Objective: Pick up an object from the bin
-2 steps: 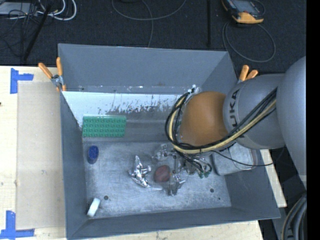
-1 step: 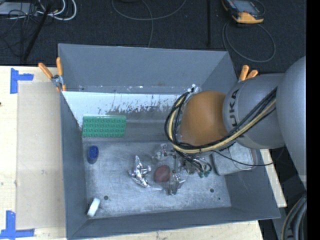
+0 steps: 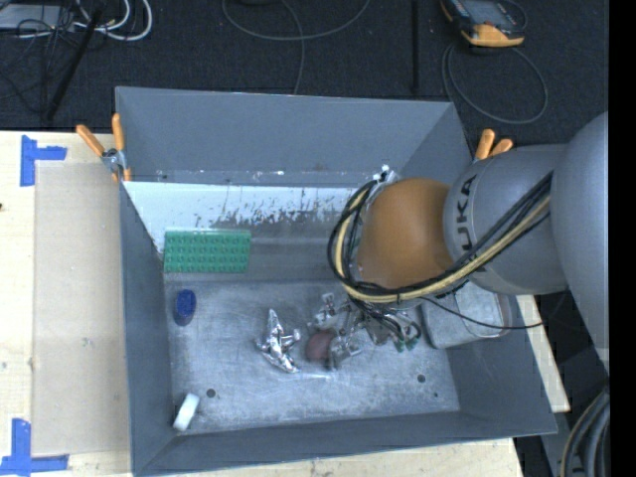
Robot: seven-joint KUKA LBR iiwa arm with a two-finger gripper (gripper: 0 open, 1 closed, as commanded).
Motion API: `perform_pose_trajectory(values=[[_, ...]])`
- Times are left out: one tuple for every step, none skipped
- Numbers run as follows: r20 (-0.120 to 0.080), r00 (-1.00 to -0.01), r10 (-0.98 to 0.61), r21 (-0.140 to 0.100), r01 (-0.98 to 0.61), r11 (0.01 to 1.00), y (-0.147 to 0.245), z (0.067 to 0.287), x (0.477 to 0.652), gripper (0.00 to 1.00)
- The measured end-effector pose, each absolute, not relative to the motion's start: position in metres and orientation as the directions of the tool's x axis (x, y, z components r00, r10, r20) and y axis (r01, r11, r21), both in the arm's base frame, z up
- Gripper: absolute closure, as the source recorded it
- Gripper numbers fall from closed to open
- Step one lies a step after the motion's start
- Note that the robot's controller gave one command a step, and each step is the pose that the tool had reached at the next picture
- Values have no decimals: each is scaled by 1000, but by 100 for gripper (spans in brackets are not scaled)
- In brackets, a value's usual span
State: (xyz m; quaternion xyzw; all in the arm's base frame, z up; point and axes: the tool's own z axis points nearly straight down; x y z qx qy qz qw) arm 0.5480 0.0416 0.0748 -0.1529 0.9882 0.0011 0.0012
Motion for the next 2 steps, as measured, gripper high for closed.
perform_pose_trajectory(values=[[-8, -953, -302, -2, -302, 953, 43, 183, 550, 100], [-2, -954, -301, 0, -301, 954, 43, 191, 550, 100]])
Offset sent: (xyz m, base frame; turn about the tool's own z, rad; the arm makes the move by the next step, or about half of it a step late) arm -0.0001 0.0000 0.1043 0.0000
